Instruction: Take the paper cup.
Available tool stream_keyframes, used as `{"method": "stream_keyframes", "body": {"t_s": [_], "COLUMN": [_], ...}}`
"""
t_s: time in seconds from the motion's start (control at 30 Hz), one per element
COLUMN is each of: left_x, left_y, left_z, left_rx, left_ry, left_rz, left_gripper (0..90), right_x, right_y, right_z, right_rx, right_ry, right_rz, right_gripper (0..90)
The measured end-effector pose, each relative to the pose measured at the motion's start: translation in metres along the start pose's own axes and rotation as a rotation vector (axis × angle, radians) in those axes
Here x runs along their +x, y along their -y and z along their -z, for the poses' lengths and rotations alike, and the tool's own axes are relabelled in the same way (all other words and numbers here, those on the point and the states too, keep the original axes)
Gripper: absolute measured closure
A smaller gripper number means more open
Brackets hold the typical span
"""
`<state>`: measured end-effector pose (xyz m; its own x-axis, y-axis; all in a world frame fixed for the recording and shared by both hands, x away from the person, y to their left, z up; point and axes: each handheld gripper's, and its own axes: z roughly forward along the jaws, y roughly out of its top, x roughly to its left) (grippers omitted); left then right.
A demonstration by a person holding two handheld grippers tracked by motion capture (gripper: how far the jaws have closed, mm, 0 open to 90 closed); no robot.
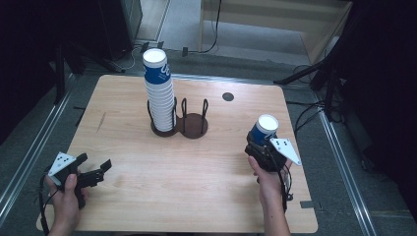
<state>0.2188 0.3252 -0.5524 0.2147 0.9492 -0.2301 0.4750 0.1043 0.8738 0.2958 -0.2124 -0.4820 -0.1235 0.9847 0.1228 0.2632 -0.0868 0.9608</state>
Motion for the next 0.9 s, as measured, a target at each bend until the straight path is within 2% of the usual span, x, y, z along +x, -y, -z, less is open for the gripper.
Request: {"method": "stream_keyframes", "body": {"t_s": [0.37,0.47,0.5,0.53,0.67,0.73,0.9], "left_x": [-0.003,-0.004,-0.005,-0.005,-0.008,-0.009,-0.022], "left_y": [0.0,0.0,0.0,0.0,-0.003,-0.006,-0.019], "left_z": [-0.001,-0.001,-0.001,-0.001,0.0,0.002,0.004], "left_rx": [0.006,0.005,0.011,0.011,0.01,-0.006,-0.04], "left_ry": [-0.014,-0.018,-0.022,-0.022,-0.026,-0.006,0.025], "left_rz": [-0.024,-0.031,-0.046,-0.046,-0.066,-0.043,-0.066], "left_gripper": [2.1,2.1,2.1,2.1,2.1,2.1,2.1], "right_x": [0.002,0.013,0.016,0.016,0.032,0.037,0.048], "right_y": [0.02,0.027,0.029,0.029,0.033,0.034,0.034], "right_z": [0.0,-0.002,-0.003,-0.003,-0.003,-0.003,-0.003], "right_rx": [0.043,0.054,0.058,0.058,0.06,0.064,0.057], "right_ry": [-0.006,-0.011,-0.015,-0.015,-0.038,-0.049,-0.071], "right_rz": [0.007,0.059,0.072,0.072,0.11,0.124,0.141], "right_gripper": [19.2,19.1,19.1,19.1,19.1,19.1,19.2]}}
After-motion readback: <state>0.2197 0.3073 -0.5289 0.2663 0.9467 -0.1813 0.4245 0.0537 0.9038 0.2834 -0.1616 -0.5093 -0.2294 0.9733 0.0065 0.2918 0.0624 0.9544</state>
